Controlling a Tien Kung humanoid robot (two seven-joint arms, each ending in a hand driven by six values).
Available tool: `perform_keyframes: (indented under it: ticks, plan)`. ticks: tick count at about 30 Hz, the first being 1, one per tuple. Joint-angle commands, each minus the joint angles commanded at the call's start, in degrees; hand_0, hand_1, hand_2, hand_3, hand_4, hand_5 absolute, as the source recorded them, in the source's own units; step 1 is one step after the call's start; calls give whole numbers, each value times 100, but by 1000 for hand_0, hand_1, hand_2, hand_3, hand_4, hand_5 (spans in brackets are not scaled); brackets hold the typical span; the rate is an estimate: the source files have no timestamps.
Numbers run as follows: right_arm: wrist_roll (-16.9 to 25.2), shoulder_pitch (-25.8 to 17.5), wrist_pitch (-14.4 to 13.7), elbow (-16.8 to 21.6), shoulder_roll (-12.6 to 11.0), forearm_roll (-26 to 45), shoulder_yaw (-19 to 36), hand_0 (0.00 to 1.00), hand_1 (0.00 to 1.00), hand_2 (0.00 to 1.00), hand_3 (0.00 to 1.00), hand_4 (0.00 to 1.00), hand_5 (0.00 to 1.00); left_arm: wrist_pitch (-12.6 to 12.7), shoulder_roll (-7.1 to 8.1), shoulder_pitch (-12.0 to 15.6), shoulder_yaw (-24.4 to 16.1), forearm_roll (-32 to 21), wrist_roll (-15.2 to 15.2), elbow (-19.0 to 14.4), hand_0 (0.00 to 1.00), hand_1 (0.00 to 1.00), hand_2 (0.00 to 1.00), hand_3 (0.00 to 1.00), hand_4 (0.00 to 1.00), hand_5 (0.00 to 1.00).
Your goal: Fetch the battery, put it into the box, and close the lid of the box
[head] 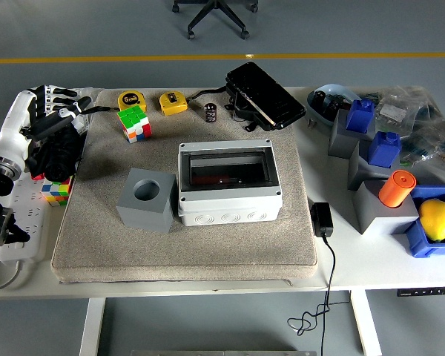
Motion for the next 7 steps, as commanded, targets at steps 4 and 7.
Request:
perform_keyframes:
  ticks: [4,7]
  plan:
    - [-2,0,-2,-8,0,6,-3,600,588,579,520,925,459,1,-1,-9,6,-3,-1,0,375,562,552,563,955,492]
    - [-2,3,-2,-9,-3,6,-2,600,588,579,520,925,459,-4,2,-7,14,2,8,5,375,562,552,563,955,492]
